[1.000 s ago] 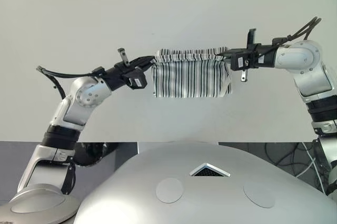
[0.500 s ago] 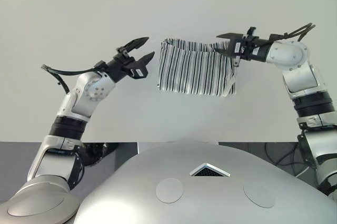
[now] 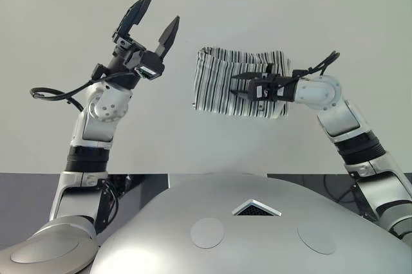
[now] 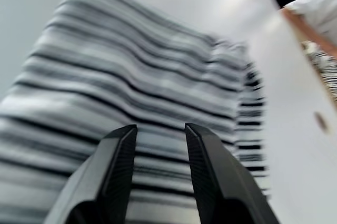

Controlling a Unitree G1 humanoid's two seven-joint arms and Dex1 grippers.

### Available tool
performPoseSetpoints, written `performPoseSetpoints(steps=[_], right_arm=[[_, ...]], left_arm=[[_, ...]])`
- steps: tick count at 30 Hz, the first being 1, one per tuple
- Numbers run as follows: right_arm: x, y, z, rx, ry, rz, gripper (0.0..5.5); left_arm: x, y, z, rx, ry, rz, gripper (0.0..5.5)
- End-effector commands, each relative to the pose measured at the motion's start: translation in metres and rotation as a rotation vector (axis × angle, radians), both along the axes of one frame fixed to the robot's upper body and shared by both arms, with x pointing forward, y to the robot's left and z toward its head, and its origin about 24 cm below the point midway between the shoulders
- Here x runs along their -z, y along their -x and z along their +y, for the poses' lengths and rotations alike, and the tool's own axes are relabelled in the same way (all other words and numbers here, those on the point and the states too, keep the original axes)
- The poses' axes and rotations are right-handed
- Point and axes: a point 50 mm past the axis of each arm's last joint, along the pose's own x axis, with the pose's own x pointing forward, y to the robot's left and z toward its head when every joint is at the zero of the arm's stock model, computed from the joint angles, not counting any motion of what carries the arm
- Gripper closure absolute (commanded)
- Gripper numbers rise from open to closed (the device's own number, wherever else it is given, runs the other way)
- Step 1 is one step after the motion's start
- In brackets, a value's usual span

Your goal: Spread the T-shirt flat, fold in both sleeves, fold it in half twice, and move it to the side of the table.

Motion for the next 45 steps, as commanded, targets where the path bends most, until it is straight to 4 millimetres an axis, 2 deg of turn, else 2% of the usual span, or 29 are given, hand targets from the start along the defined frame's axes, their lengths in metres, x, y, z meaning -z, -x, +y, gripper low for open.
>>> performPoseSetpoints(steps=[1, 4, 7, 10, 11, 13, 18, 20, 24, 26, 27, 29, 30, 31, 32, 34, 35, 36, 37, 39, 42, 45], right_arm=[[0.013, -0.022, -0.021, 0.076, 0.084, 0.05, 3.77], [0.031, -0.046, -0.045, 0.245, 0.103, 0.112, 3.77], [0.051, -0.054, -0.077, 0.423, 0.114, 0.223, 3.77], [0.065, -0.051, -0.137, 0.85, 0.04, 0.357, 3.77], [0.067, -0.047, -0.159, 1.032, 0.022, 0.374, 3.77], [0.069, -0.036, -0.19, 1.294, 0.024, 0.369, 3.77], [0.067, -0.019, -0.227, 1.69, -0.076, 0.337, 3.77], [0.068, -0.014, -0.232, 1.765, -0.084, 0.333, 3.77], [0.071, -0.013, -0.231, 1.784, -0.079, 0.328, 3.77], [0.064, -0.02, -0.232, 1.785, -0.098, 0.266, 3.77], [0.047, -0.03, -0.24, 1.796, -0.074, 0.109, 3.77], [-0.012, -0.055, -0.259, 1.828, -0.188, -0.382, 3.77], [-0.041, -0.067, -0.248, 1.743, -0.371, -0.619, 3.77], [-0.059, -0.073, -0.222, 1.602, -0.552, -0.764, 3.77], [-0.068, -0.072, -0.193, 1.47, -0.673, -0.842, 3.77], [-0.067, -0.061, -0.121, 1.232, -0.858, -0.837, 3.77], [-0.063, -0.052, -0.088, 1.153, -0.918, -0.799, 3.77], [-0.06, -0.043, -0.058, 1.093, -0.987, -0.732, 3.77], [-0.059, -0.036, -0.04, 1.057, -1.027, -0.683, 3.77], [-0.057, -0.026, -0.013, 1.014, -1.088, -0.568, 3.77], [-0.052, -0.019, 0.011, 1.008, -1.102, -0.481, 3.77], [-0.054, -0.015, 0.016, 1.002, -1.115, -0.543, 3.77]], left_arm=[[-0.003, 0.0, 0.001, -0.006, 0.018, -0.019, 2.7], [-0.002, 0.002, 0.001, -0.01, 0.022, -0.019, 2.7], [0.0, 0.006, 0.002, -0.026, 0.024, -0.016, 2.7], [0.001, 0.008, 0.004, -0.045, 0.03, -0.014, 2.7], [0.001, 0.01, 0.005, -0.056, 0.034, -0.016, 2.7], [0.001, 0.014, 0.008, -0.076, 0.041, -0.019, 2.7], [0.003, 0.02, 0.011, -0.108, 0.043, -0.02, 2.7], [0.003, 0.021, 0.012, -0.116, 0.04, -0.021, 2.7], [0.003, 0.02, 0.014, -0.12, 0.031, -0.023, 2.7], [0.003, 0.019, 0.014, -0.116, 0.028, -0.026, 2.7], [0.001, 0.019, 0.014, -0.118, 0.035, -0.034, 2.7], [-0.003, 0.017, 0.016, -0.144, 0.077, -0.06, 2.7], [-0.006, 0.017, 0.018, -0.171, 0.118, -0.085, 2.7], [-0.009, 0.018, 0.022, -0.217, 0.176, -0.114, 2.7], [-0.011, 0.018, 0.026, -0.261, 0.231, -0.132, 2.7], [-0.004, 0.02, 0.033, -0.342, 0.352, -0.13, 2.7], [0.0, 0.018, 0.03, -0.357, 0.415, -0.117, 2.7], [0.001, 0.015, 0.023, -0.355, 0.501, -0.102, 2.7], [0.001, 0.012, 0.015, -0.344, 0.553, -0.099, 2.7], [-0.004, 0.007, -0.001, -0.313, 0.631, -0.102, 2.7], [-0.006, 0.0, -0.013, -0.289, 0.654, -0.126, 2.7], [-0.002, -0.002, -0.012, -0.282, 0.65, -0.137, 2.7]])
